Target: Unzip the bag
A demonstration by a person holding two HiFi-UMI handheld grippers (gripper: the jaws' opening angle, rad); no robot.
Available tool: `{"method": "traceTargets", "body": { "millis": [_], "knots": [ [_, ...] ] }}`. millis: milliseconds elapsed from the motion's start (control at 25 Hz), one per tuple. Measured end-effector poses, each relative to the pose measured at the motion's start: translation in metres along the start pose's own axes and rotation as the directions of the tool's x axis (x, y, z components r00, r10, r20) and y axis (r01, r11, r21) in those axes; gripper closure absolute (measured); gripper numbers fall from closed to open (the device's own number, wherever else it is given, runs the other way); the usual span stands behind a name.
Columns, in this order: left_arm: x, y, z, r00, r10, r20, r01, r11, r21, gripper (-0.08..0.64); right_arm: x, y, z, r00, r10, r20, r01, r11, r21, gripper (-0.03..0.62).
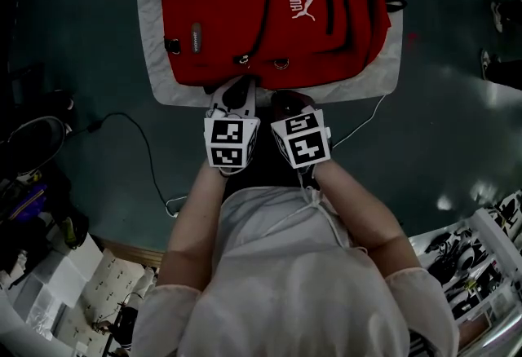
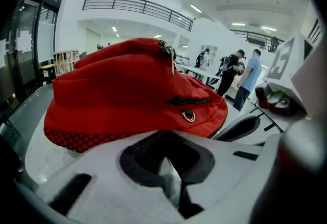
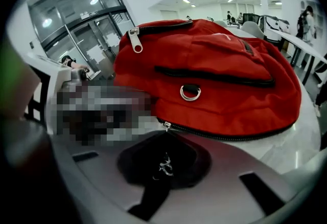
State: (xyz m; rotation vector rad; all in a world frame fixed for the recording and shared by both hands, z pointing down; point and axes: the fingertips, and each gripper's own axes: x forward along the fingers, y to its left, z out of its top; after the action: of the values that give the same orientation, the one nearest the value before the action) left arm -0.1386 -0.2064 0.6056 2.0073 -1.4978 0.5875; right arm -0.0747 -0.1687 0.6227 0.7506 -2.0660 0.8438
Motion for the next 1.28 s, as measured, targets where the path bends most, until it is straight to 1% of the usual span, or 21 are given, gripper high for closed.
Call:
{"method": "traceTargets", "body": {
  "millis": [160,440,560,720,920,1280],
  "knots": [
    [0.001,0.001,-0.005,1.000,-0.021,-0.017,0.020,1.000,-0.016,0.534,-0.002,-0.004,-0.002,1.000,0.004,-0.003,-0.004,0.999,-0.032,0.565],
    [0.003,0.003,-0.005,0.999,-0.018,-0.033,0.017,0.999,-0.029,0.535,-0.009,-0.019,-0.005,1.000,-0.006,-0.010,0.005,0.996,-0.085,0.565],
    [0.003,0.002,-0.006,0.999,-0.010,-0.037,0.010,1.000,-0.016,0.535,-0.013,-0.024,-0.009,0.999,-0.006,-0.038,0.002,0.996,-0.090,0.565],
    [0.002,0.003,-0.007,0.999,-0.007,-0.046,0.007,1.000,0.003,0.537,-0.019,-0.033,-0.013,0.998,-0.031,-0.054,0.024,0.992,-0.123,0.565],
    [0.002,0.004,-0.008,0.998,-0.023,-0.057,0.022,1.000,-0.015,0.538,-0.031,-0.049,-0.015,0.997,-0.061,-0.049,0.054,0.991,-0.125,0.565],
    [0.001,0.004,-0.008,0.999,0.012,-0.045,-0.011,1.000,0.027,0.538,-0.049,-0.087,-0.026,0.992,-0.119,-0.047,0.113,0.988,-0.108,0.565]
  ]
}}
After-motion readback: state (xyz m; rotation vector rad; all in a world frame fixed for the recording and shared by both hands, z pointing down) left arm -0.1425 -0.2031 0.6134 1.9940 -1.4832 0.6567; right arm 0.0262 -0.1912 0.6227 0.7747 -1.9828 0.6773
